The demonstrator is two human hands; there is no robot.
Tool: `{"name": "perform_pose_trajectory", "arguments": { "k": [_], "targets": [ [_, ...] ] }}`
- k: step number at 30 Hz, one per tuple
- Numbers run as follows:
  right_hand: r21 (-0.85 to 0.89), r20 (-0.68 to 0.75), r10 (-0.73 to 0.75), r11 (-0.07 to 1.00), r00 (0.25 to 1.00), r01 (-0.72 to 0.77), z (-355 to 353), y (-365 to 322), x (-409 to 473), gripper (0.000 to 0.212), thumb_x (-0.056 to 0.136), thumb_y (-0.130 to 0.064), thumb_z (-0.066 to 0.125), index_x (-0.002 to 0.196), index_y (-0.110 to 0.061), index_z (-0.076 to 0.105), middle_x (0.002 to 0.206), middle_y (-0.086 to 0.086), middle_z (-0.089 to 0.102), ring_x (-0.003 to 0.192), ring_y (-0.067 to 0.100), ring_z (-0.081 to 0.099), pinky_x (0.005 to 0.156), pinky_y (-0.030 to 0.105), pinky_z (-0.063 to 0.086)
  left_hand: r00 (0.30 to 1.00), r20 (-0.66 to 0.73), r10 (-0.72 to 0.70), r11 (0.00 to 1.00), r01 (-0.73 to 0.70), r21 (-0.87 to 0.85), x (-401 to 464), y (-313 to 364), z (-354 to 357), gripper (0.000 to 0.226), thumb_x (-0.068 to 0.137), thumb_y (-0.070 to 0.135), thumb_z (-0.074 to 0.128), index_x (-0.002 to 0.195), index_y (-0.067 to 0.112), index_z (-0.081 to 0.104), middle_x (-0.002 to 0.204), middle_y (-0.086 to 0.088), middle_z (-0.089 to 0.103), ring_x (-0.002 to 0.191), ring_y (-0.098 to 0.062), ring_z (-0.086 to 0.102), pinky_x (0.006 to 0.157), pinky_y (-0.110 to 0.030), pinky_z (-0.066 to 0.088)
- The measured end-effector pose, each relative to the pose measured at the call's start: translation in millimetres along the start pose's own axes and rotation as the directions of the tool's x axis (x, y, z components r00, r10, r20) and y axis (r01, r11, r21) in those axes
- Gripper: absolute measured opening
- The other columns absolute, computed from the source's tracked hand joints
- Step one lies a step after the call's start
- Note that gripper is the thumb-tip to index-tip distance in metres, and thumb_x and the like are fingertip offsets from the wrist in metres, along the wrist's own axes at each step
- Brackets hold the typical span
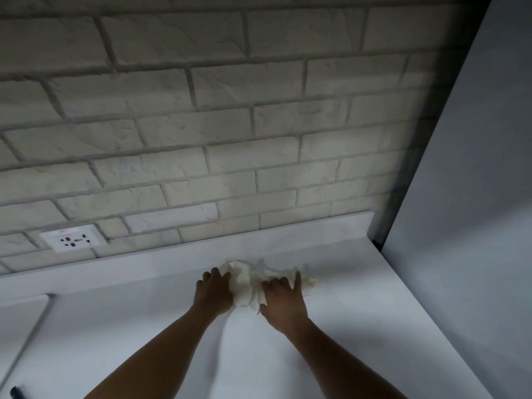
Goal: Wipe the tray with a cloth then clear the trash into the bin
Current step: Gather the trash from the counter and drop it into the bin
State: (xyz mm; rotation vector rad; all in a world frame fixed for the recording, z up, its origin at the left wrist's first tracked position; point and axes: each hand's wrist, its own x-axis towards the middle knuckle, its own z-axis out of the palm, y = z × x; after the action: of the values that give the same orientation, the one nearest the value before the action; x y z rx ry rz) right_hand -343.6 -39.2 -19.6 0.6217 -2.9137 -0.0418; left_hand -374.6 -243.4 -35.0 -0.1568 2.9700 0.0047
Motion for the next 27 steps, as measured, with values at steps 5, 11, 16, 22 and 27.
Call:
{"name": "perform_pose_trajectory", "arguments": {
  "k": [5,11,16,22,27],
  "targets": [
    [-0.043,0.096,0.022,0.999,0.995,-0.018,-4.3,-9.6,2.8,0.051,0.063,-0.061,0.078,0.094,-0.02,0.072,0.088,0.0,0.072,0.091,0.019,0.067,0.105,0.06,0.039,0.998,-0.011,0.059,0.996,-0.059,-0.07,-5.3,-9.4,3.8,0.058,0.094,0.055,0.053,0.137,0.017,0.046,0.135,-0.009,0.041,0.129,-0.029,0.042,0.101,-0.041,0.044],
    [0.051,0.178,-0.008,0.999,0.984,-0.001,-3.8,-18.6,14.0,0.027,0.09,-0.024,0.051,0.109,-0.007,0.058,0.106,0.015,0.068,0.1,0.032,0.061,0.096,0.042,0.038,0.993,-0.109,0.043,0.999,-0.043,0.004,-19.3,-0.6,-5.1,0.036,0.101,0.018,0.043,0.136,0.014,0.044,0.115,-0.007,0.061,0.105,-0.026,0.065,0.085,-0.035,0.052],
    [0.094,0.137,0.111,0.988,0.984,-0.124,-10.2,-15.4,11.3,0.029,0.081,-0.013,0.055,0.109,-0.008,0.057,0.09,0.011,0.066,0.085,0.03,0.061,0.075,0.037,0.046,0.954,-0.201,-0.223,0.895,0.118,-0.43,-25.3,-5.1,-30.2,0.019,0.094,0.028,0.046,0.096,0.014,0.06,0.087,-0.007,0.067,0.085,-0.031,0.066,0.071,-0.034,0.052],
    [0.186,-0.01,0.259,0.949,0.966,-0.253,-33.4,-5.1,10.4,0.028,0.074,-0.002,0.063,0.1,-0.012,0.062,0.079,0.005,0.065,0.073,0.025,0.064,0.063,0.033,0.047,0.904,-0.327,-0.274,0.801,0.027,-0.598,-38.1,-9.9,-54.5,0.016,0.088,0.031,0.055,0.078,0.019,0.057,0.075,0.004,0.065,0.072,-0.022,0.062,0.065,-0.031,0.05],
    [0.469,-0.112,0.378,0.835,0.919,-0.286,-58.4,-12.7,2.7,0.024,0.094,-0.011,0.048,0.117,-0.012,0.055,0.103,0.007,0.063,0.093,0.024,0.063,0.072,0.03,0.048,0.902,-0.351,-0.251,0.771,-0.033,-0.636,-69.0,3.0,-72.2,0.016,0.086,0.035,0.054,0.077,0.022,0.056,0.073,0.01,0.064,0.068,-0.012,0.06,0.061,-0.027,0.048]
  ]
}}
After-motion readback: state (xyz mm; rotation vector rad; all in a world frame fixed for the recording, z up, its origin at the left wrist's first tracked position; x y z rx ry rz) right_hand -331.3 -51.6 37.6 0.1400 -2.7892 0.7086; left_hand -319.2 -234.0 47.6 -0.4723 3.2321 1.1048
